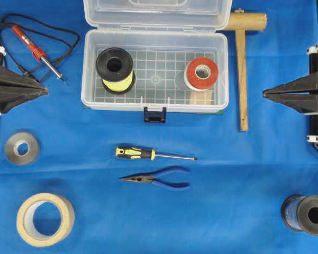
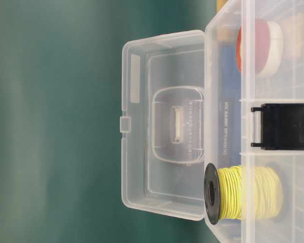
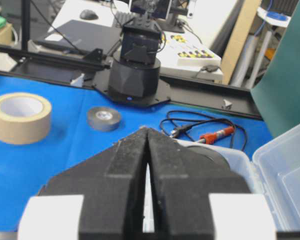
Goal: Close the tool box with the left arm.
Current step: 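Raise the left gripper and move it toward the open box lid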
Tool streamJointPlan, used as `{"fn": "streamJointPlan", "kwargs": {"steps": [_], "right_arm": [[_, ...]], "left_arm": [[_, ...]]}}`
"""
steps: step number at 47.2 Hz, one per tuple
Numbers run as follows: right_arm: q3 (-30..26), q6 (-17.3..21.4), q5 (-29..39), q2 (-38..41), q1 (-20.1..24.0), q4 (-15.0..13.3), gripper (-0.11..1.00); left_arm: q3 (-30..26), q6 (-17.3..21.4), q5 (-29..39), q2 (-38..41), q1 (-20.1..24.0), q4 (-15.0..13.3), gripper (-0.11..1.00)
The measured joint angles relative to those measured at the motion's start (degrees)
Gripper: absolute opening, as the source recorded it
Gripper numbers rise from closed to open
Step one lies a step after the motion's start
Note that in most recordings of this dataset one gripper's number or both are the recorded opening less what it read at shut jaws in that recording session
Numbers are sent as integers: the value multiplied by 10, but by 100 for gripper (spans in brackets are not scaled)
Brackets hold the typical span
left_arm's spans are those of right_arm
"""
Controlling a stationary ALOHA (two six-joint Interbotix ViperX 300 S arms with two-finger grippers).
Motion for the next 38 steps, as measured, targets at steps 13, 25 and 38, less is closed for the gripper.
{"fn": "streamJointPlan", "kwargs": {"steps": [13,25,38], "right_arm": [[-22,0,29,7,-6,0,0],[-24,0,43,10,-16,0,0],[-24,0,62,10,-17,0,0]], "left_arm": [[-30,8,38,11,4,-22,0],[-120,9,172,58,95,-20,0],[-214,84,243,137,203,-17,24]]}}
